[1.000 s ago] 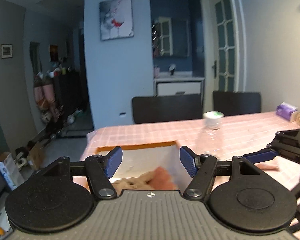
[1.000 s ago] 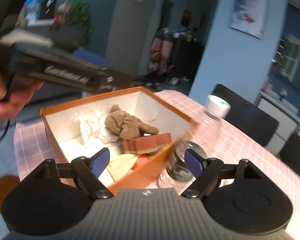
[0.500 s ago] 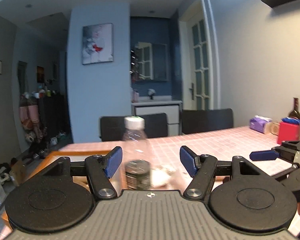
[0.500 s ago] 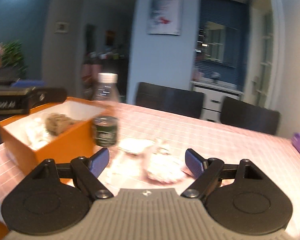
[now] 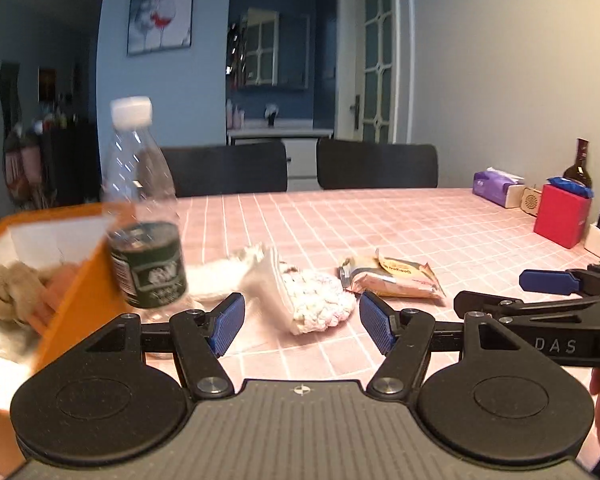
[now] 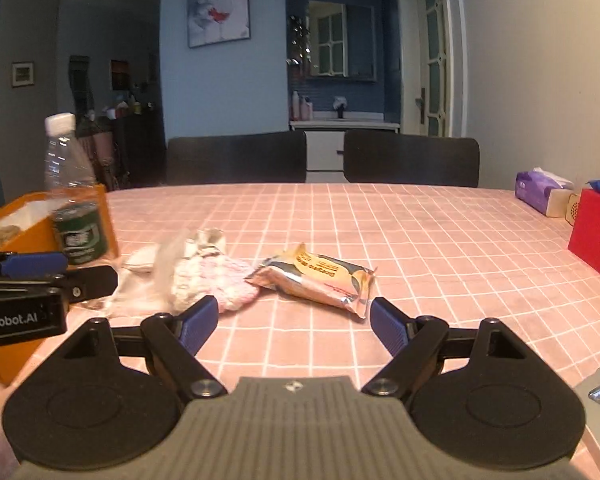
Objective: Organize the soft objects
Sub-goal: 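Move both grippers back toward the plastic bag and snack wrapper, then grasp the clear plastic bag with the left gripper while the right gripper grasps the snack wrapper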
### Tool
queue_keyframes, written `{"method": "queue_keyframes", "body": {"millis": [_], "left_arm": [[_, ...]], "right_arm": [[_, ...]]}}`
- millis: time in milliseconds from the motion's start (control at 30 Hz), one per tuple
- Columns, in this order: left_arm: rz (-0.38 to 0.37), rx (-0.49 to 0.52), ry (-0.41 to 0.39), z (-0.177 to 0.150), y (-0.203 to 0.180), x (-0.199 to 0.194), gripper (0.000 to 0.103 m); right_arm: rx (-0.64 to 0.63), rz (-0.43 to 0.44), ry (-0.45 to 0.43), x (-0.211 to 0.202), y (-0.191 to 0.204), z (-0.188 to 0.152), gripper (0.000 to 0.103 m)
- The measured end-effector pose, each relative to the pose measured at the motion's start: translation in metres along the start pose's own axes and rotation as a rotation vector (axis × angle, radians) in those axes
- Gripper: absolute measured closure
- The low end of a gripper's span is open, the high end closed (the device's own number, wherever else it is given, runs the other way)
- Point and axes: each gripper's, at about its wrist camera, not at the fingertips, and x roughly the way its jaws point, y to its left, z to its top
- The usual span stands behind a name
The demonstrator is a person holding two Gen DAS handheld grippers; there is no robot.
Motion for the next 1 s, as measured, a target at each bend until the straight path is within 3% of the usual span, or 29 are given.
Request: {"method": "queue_keyframes", "body": {"millis": [100,300,567,767,833,900,1000], "left_arm": [[0.036,-0.010,0.039,0.001,0.003,0.021,0.025],[0.073,-0.057,0.109,0.008,0.010,0.067,0.025],[0.089,-0.116,0.144,0.016,0.018,0.103,0.042],[0.119,-0.100,0.163,0.011,0.019,0.117,0.070],[0.113,-0.112,0.168,0.009,0.020,0.118,0.078],[0.116,-0.113,0.171,0.007,0.021,0.119,0.086],[0.112,-0.131,0.187,0.005,0.026,0.120,0.095]], "right_arm": [[-0.007,-0.033,0.025,0.022,-0.003,0.003,0.021],[-0.004,-0.019,0.063,0.064,-0.006,0.007,0.021],[-0.103,-0.041,0.110,0.115,0.001,0.020,0.017],[-0.239,-0.072,0.154,0.148,0.012,0.019,0.019],[-0.262,-0.064,0.163,0.154,0.013,0.017,0.024],[-0.277,-0.071,0.175,0.160,0.013,0.014,0.037],[-0.298,-0.085,0.171,0.162,0.014,0.011,0.044]]}}
